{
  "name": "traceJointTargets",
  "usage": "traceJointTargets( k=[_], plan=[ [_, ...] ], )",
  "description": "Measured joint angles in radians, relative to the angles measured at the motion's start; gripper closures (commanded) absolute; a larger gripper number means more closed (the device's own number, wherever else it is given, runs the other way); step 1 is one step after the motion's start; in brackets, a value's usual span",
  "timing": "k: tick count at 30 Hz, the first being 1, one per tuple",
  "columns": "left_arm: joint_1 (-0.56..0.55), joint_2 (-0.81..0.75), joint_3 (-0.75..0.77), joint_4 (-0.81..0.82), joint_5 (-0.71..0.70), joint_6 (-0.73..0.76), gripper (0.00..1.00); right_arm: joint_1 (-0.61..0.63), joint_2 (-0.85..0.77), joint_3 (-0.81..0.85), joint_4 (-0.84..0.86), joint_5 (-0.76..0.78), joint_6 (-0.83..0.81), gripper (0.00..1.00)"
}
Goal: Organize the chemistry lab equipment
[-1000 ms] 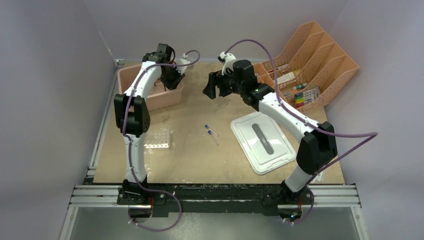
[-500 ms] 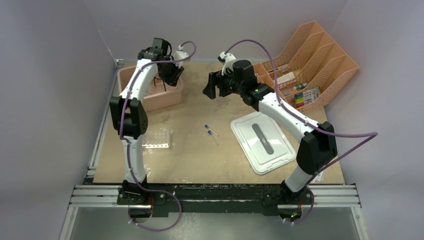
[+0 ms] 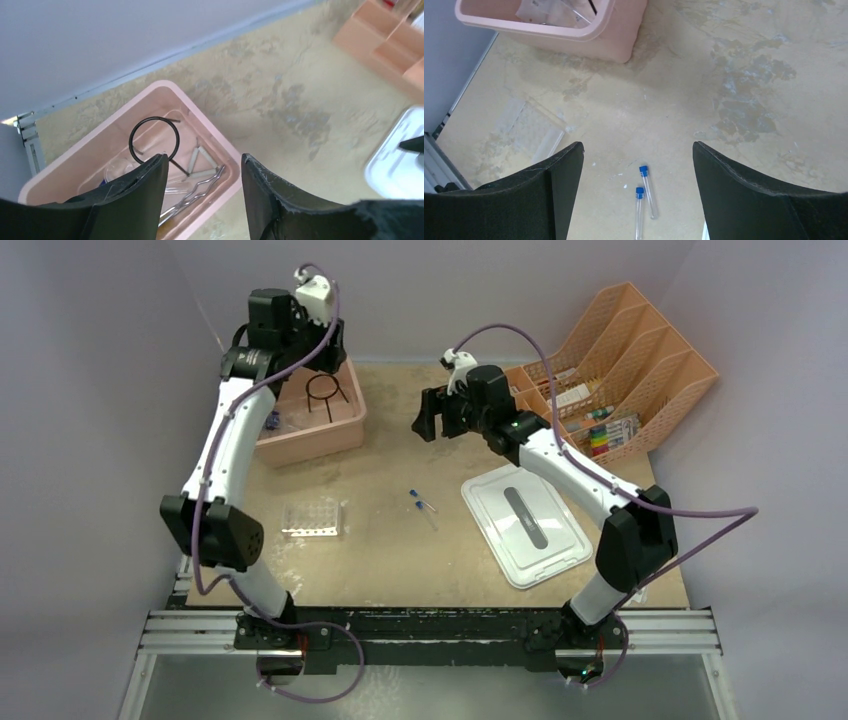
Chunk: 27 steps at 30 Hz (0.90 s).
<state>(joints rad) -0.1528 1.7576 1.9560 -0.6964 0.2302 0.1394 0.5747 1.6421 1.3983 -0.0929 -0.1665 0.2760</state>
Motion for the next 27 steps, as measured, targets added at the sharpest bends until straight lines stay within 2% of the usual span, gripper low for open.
traceJointTargets(
  k=[7, 9, 15, 19, 23, 27],
  plan=[
    [0.0, -0.23, -0.279, 0.201, -0.105, -0.3, 0.45, 0.0, -0.029, -0.007, -0.064, 0.108, 0.023, 0.17],
    [0.0, -0.272, -0.365, 0.236, -0.112, -0.368, 0.48, 0.0, -0.034, -0.016, -0.084, 0.137, 0.025, 0.18],
    [0.0, -0.36, -0.599, 0.309, -0.11, -0.504, 0.47, -0.005, -0.03, -0.016, -0.172, 0.172, 0.037, 0.2],
    [0.0, -0.46, -0.729, 0.35, -0.124, -0.579, 0.46, -0.006, -0.023, -0.038, -0.199, 0.157, 0.039, 0.25],
    [0.0, -0.597, -0.868, 0.4, -0.141, -0.644, 0.33, -0.005, 0.024, -0.054, -0.217, 0.141, 0.018, 0.32],
    [-0.011, -0.697, -0.998, 0.448, -0.165, -0.692, 0.3, 0.009, 0.117, -0.053, -0.254, 0.111, -0.023, 0.32]
  ],
)
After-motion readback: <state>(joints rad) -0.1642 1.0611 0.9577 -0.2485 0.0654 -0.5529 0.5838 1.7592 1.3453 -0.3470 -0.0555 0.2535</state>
